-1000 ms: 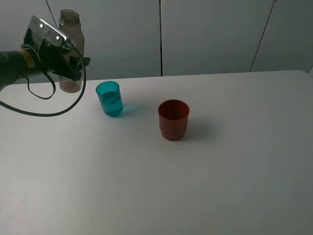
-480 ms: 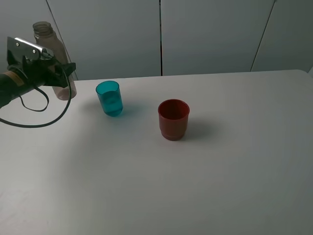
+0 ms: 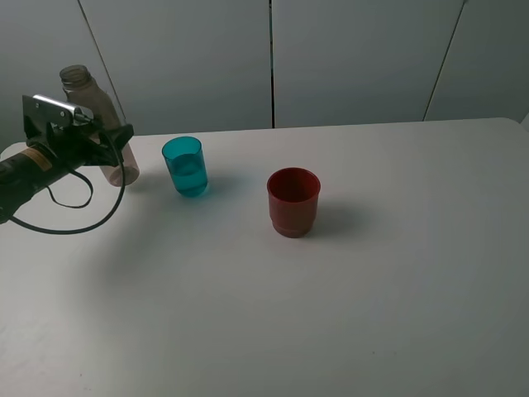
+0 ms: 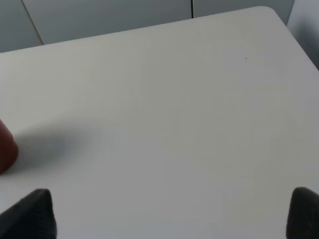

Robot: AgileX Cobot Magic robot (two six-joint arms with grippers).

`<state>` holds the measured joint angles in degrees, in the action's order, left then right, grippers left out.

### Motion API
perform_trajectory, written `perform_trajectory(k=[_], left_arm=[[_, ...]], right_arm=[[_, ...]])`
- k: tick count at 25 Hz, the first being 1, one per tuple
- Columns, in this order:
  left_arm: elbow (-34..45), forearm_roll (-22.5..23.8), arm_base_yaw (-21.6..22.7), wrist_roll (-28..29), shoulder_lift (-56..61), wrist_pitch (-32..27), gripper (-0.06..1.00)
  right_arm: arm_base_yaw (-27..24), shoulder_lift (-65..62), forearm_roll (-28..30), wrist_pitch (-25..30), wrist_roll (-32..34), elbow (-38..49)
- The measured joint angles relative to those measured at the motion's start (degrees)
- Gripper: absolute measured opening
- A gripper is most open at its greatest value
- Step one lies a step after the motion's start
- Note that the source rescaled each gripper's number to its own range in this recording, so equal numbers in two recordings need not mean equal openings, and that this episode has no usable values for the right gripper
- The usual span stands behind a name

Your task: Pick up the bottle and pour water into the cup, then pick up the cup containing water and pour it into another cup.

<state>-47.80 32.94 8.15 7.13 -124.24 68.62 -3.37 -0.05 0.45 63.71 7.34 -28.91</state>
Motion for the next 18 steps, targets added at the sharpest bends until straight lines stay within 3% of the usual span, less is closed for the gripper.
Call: perform_trajectory(k=[14,15,17,18], left_arm=[[0.0,0.1,2.0,0.2,-2.7,0.0,0.0],[0.0,0.1,2.0,0.2,-2.7,0.1,0.03],[0.0,0.2,2.0,0.2,-2.7,0.3,0.66],[0.0,0.2,2.0,0.2,-2.7,0.4,0.82]], right_arm=[[0.0,0.0,0.0,0.0,0.0,0.0],[0.0,0.0,0.0,0.0,0.0,0.0],[0.0,0.0,0.0,0.0,0.0,0.0],[0.0,0.0,0.0,0.0,0.0,0.0]])
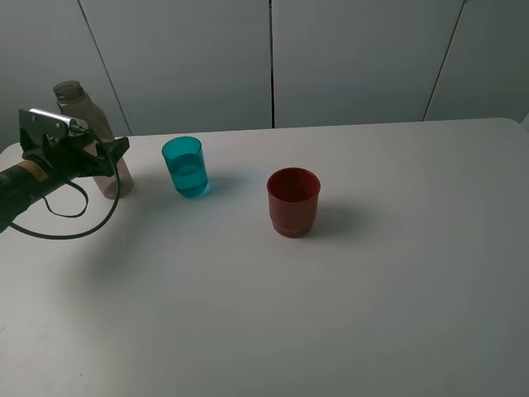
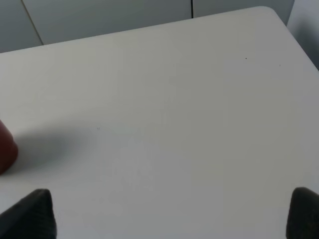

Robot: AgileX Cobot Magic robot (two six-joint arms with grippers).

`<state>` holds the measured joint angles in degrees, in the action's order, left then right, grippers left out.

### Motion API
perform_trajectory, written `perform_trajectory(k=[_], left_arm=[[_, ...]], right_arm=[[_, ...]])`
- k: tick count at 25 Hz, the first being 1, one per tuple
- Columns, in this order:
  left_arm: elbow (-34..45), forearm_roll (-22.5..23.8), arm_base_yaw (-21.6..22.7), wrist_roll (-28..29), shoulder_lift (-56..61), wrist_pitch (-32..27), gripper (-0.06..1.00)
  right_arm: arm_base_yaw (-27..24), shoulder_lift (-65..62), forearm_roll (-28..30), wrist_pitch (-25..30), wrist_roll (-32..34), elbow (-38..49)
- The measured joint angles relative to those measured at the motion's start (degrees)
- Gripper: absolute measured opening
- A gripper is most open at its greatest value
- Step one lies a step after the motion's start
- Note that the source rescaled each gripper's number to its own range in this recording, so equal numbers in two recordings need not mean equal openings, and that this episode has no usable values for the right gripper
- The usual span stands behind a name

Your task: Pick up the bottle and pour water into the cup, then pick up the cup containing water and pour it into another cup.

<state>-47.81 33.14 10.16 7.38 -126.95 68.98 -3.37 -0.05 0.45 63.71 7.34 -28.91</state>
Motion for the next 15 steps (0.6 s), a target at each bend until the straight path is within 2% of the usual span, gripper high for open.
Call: perform_trajectory(k=[1,4,9,15], left_arm=[[0.0,0.0,0.0,0.0,0.0,0.2,0.87],[0.0,0.1,0.0,0.0,0.0,0.2,0.9],[0.1,0.6,0.0,0.2,2.5,0.2,0.9],[0.2,0.7,0.0,0.0,10.8,0.2,0.9]], right_arm=[[0.0,0.0,0.0,0.0,0.0,0.0],[0.0,0.0,0.0,0.0,0.0,0.0],[0.0,0.0,0.0,0.0,0.0,0.0],[0.0,0.0,0.0,0.0,0.0,0.0]])
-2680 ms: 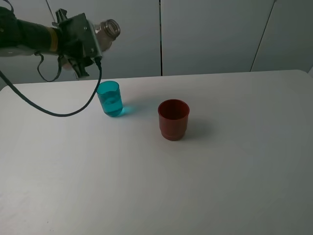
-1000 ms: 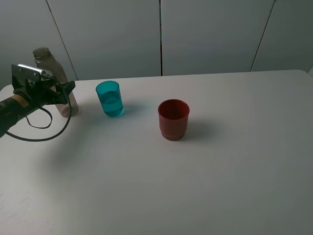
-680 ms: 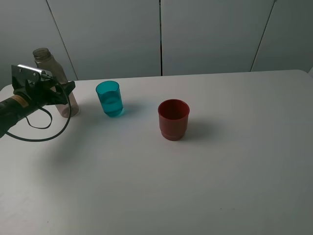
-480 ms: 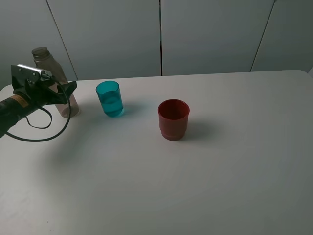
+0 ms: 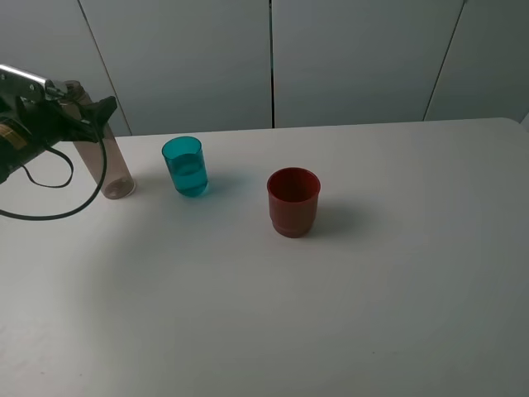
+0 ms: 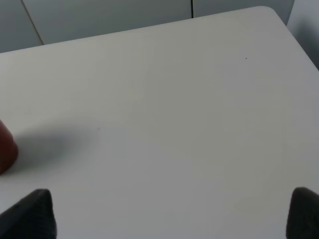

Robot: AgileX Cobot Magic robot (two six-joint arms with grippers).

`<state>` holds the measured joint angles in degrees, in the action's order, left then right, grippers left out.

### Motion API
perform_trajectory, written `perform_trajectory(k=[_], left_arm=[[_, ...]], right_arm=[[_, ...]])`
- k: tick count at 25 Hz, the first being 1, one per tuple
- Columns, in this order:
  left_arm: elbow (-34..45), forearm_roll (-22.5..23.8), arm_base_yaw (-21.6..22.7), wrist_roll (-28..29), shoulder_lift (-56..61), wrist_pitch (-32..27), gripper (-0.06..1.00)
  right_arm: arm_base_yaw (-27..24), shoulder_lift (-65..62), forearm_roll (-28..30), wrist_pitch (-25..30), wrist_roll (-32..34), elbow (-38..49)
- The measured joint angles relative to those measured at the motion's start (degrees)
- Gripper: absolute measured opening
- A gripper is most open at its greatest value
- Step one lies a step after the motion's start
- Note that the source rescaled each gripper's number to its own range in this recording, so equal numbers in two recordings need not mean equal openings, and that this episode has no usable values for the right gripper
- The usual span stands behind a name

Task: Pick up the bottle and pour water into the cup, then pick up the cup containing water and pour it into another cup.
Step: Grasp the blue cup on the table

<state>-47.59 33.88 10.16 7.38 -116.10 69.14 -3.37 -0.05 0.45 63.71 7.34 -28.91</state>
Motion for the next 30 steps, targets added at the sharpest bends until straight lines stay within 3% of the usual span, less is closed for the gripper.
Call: perform_trajectory(k=[5,9,12,15,18,22,25,30], left_arm=[[0.0,0.1,-0.1,0.6,9.8,-2.6,0.91],[0.0,1.7,-2.3,9.1,18.3,-11.8,0.91],[0.0,3.2,-6.3,16.2,22.7,-20.9,0.91],[0.0,3.0,-12.2,19.1,24.4,-27.5,0.91],[0.0,-3.9,-18.7,18.3,24.6,-33.5,0.92],[2.0,-18.6,-25.6,5.9,24.6,-38.1,0.92],[6.6,-26.7,-29.2,-2.6,24.6,-34.8,0.92],[14.0,-31.7,-29.9,-5.4,22.0,-27.5,0.93]], right_arm=[[0.0,0.0,0.0,0.0,0.0,0.0],[0.0,0.0,0.0,0.0,0.0,0.0],[0.0,0.0,0.0,0.0,-0.1,0.0],[0.0,0.0,0.0,0.0,-0.1,0.0],[0.0,0.0,0.0,0.0,-0.1,0.0],[0.0,0.0,0.0,0.0,-0.1,0.0],[0.0,0.0,0.0,0.0,-0.1,0.0],[0.0,0.0,0.0,0.0,-0.1,0.0]])
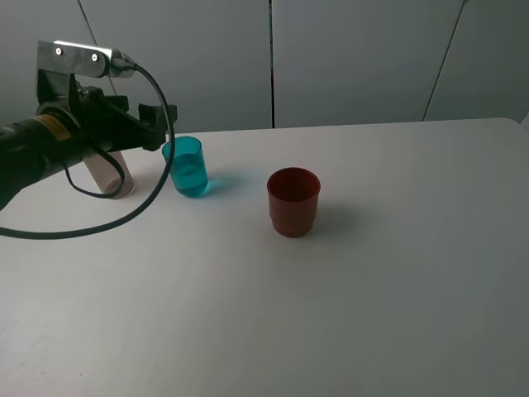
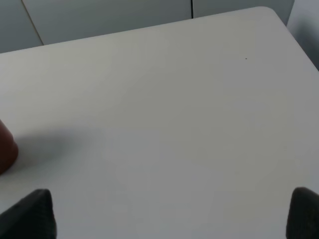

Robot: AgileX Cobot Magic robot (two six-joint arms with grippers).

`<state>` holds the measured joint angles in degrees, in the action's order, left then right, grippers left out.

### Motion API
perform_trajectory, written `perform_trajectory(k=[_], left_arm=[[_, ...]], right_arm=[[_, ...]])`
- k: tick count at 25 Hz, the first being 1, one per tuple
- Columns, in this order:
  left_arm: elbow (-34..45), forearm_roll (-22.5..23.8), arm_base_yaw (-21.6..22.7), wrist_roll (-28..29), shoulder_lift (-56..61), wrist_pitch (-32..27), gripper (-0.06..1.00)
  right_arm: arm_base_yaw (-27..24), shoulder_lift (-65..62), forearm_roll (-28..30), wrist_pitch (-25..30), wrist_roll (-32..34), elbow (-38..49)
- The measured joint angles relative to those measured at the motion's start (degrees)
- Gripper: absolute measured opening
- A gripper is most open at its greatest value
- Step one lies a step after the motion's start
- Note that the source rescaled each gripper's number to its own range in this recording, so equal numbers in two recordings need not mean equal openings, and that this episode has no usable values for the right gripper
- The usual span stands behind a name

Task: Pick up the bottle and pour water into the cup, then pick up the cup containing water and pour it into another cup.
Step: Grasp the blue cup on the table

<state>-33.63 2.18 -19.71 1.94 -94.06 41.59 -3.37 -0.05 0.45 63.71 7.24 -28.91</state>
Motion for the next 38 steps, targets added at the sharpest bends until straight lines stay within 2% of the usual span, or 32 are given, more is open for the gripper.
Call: perform_trajectory(k=[2,7,11,14,18,24,38], left_arm=[[0.9,-0.4,0.0,0.0,-3.2,0.6,0.93],[0.9,1.1,-0.1,4.3,-10.6,2.2,0.93],[0.9,1.5,-0.1,4.1,-15.1,3.9,0.93],[0.9,1.5,-0.1,3.7,-18.4,8.5,0.93],[0.5,0.7,-0.1,2.3,-23.8,17.5,0.93],[-1.8,-0.9,-0.1,2.0,-29.4,24.2,0.93],[-10.4,0.7,-0.1,-1.4,-35.6,26.2,0.93]], right_arm=[[0.0,0.0,0.0,0.0,0.0,0.0],[0.0,0.0,0.0,0.0,0.0,0.0],[0.0,0.0,0.0,0.0,0.0,0.0],[0.0,0.0,0.0,0.0,0.0,0.0],[0.0,0.0,0.0,0.0,0.0,0.0],[0.0,0.0,0.0,0.0,0.0,0.0],[0.0,0.0,0.0,0.0,0.1,0.0]])
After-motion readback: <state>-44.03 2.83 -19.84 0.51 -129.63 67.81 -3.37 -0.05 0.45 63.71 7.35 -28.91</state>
